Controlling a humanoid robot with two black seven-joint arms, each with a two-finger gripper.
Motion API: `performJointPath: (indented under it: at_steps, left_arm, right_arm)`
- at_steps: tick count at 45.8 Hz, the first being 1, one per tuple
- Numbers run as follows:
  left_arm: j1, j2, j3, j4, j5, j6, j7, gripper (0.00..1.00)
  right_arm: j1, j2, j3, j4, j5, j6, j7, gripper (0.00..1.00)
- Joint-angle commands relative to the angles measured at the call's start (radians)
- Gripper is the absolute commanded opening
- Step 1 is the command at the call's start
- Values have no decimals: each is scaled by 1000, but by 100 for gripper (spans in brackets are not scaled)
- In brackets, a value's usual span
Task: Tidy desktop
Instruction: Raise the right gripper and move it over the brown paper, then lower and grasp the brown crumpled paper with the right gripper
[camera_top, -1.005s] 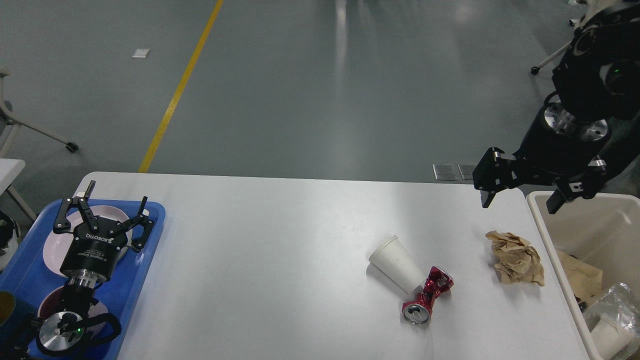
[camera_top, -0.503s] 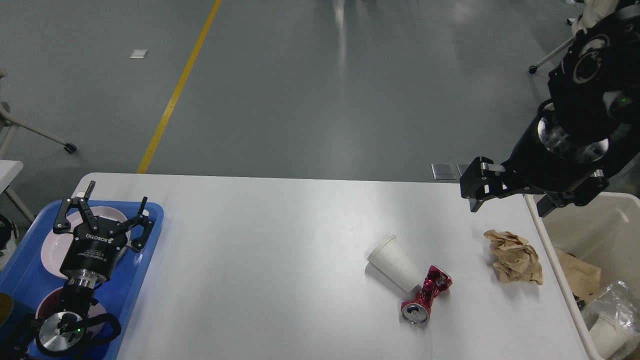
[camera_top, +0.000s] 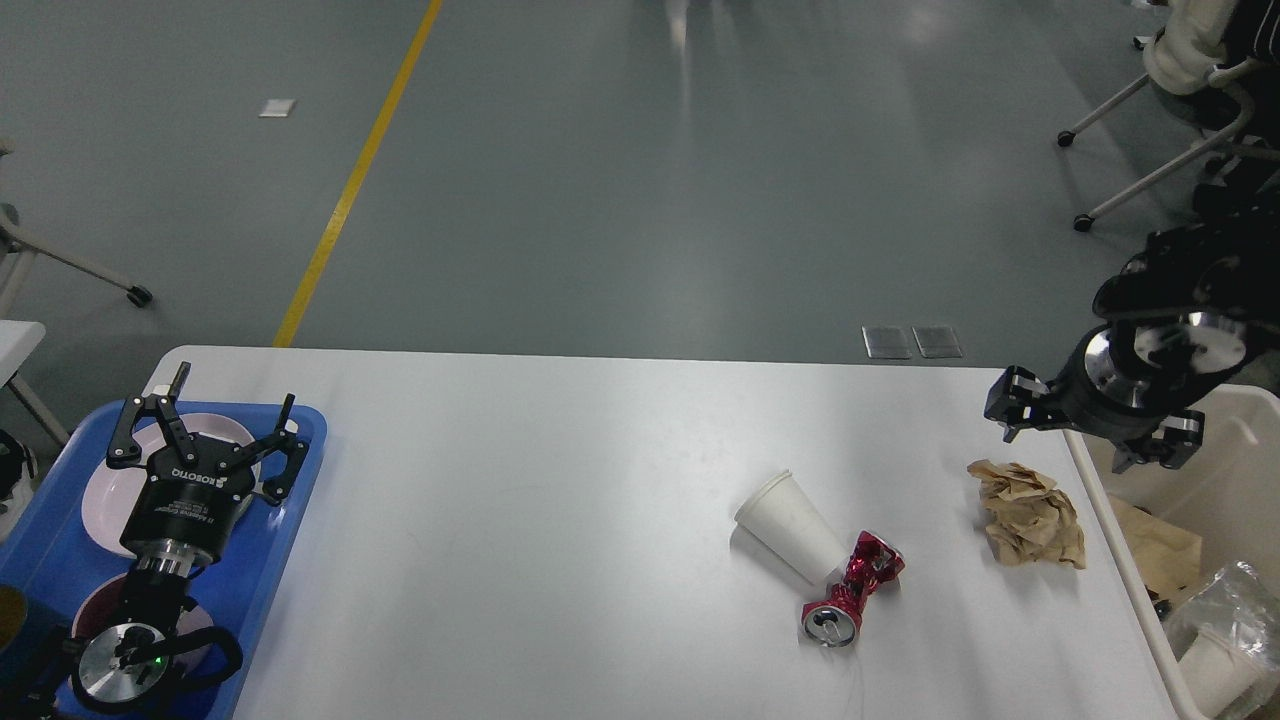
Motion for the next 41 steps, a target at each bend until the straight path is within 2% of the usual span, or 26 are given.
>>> performJointPath:
  at_steps: [1,10,16,24,32,41]
  left_arm:
    - [0,-1,0,0,0,0,0,97]
    - [-1,-1,0,0,0,0,0,97]
    - [-1,1,0,0,0,0,0,97]
    - [-1,1,0,0,0,0,0,97]
    - [-1,-1,0,0,0,0,0,97]
    - [-1,-1,0,0,0,0,0,97]
  right_arm:
    - [-208,-3,108,-205,0,-11,4,99]
    - [-438,14,200,-443,0,-25,5,99]
    - [-555,77,200,-549,-9,-91,4,99]
    - [-586,92,205,-555,-9,-129,5,99]
    - [-632,103,206,-558,-9,-238,5,98]
    - [-665,109,206,-559,-9,-270,5,84]
